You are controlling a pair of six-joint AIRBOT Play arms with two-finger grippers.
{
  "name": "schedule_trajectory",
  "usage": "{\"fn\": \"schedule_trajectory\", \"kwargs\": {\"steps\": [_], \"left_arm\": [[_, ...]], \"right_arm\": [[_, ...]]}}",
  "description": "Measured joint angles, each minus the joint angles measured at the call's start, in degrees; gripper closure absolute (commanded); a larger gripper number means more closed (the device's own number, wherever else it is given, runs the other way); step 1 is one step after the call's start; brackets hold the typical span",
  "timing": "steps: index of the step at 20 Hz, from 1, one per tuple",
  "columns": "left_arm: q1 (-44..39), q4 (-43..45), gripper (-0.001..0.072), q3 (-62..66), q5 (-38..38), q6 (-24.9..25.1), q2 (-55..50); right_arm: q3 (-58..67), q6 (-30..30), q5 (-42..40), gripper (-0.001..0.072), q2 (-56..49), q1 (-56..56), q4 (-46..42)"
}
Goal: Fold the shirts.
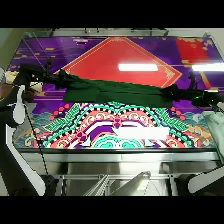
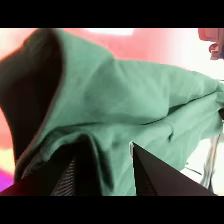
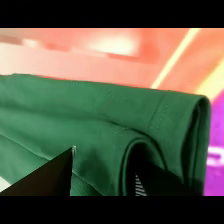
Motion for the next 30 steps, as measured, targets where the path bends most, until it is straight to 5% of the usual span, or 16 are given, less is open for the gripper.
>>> {"fn": "schedule_trajectory", "kwargs": {"steps": [1,3,13,14,15,19,20,23,24,26,30], "left_arm": [[0.3,-0.2,-0.0013,1.3,1.1,0.0,0.2],[1.0,-0.4,-0.0006,3.0,2.9,0.0,1.6],[2.9,-0.3,0.0031,-3.4,4.8,0.0,13.7],[1.8,-0.3,0.0265,-3.5,5.4,0.0,13.9],[0.5,-0.3,0.0659,-3.7,5.7,0.0,14.0],[-6.0,0.0,0.0687,-3.0,5.9,0.3,12.8],[-7.7,0.1,0.0687,-2.8,5.9,0.5,12.4],[-12.3,0.1,0.0688,-2.4,4.9,0.7,11.3],[-13.9,0.1,0.0688,-2.3,4.6,0.7,10.9],[-17.0,0.1,0.0688,-2.2,2.4,0.8,9.7],[-23.6,0.7,0.0696,-2.2,-4.9,0.8,5.9]], "right_arm": [[0.2,0.0,0.6,0.0282,0.7,-0.3,-1.9],[1.1,0.9,2.3,0.0014,2.6,-1.5,-6.4],[4.7,12.8,8.3,0.0015,11.3,-10.3,-21.8],[4.8,14.0,8.7,0.0015,10.8,-10.5,-22.7],[4.8,15.0,8.9,0.0015,10.1,-10.5,-23.6],[4.9,17.9,9.3,0.0016,5.7,-8.2,-23.0],[4.9,18.8,9.4,0.0132,4.6,-7.2,-21.9],[5.1,20.7,9.2,0.0148,2.1,-4.3,-20.2],[5.1,21.0,9.0,0.0228,1.7,-3.5,-19.5],[5.2,21.4,7.8,0.0689,0.9,-1.8,-19.5],[5.5,21.9,7.5,0.0682,0.5,0.0,-18.7]]}}
